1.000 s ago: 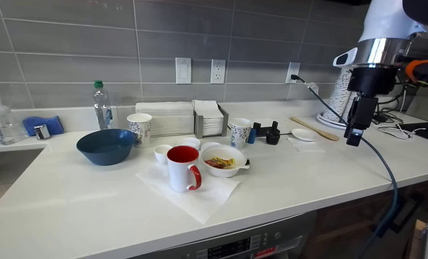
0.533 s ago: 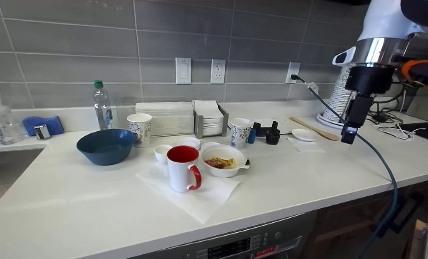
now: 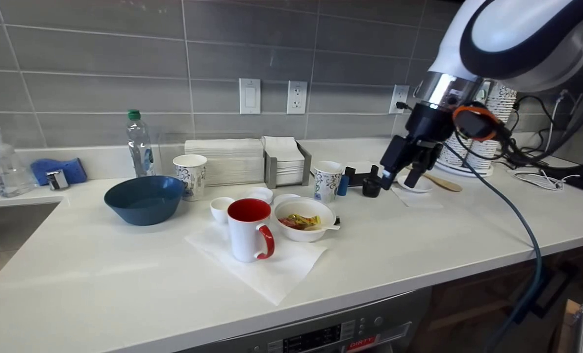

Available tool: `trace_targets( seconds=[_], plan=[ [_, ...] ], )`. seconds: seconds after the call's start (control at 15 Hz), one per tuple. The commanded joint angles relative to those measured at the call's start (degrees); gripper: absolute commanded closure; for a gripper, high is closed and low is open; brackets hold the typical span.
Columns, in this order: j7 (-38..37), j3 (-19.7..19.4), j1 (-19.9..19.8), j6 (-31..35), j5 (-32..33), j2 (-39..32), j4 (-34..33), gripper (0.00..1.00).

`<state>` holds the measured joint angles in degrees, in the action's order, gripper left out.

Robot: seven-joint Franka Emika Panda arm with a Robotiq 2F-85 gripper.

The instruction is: Move the small mug and put it on the white plate on the right

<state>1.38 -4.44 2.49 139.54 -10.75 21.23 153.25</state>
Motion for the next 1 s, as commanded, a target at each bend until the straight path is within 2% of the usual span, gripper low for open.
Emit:
trace_targets(
  seconds=[0.0,0.2,0.47,0.6,0.93],
  plan=[
    [-12.5,4.3,0.0,3.6,-3.3,-13.5,-10.8,0.0],
    [-23.8,6.3,-0.9,3.2,-1.5,-22.5,-20.0,0.0],
    [-37.7,5.9,0.6,0.3,-1.0,-34.7,-33.8,0.0],
    [-41.8,5.7,1.3,-2.2,-3.9,-39.8,-40.3,0.0],
    [-56.2,5.5,3.2,-11.4,-5.6,-50.5,-55.4,0.0]
  ],
)
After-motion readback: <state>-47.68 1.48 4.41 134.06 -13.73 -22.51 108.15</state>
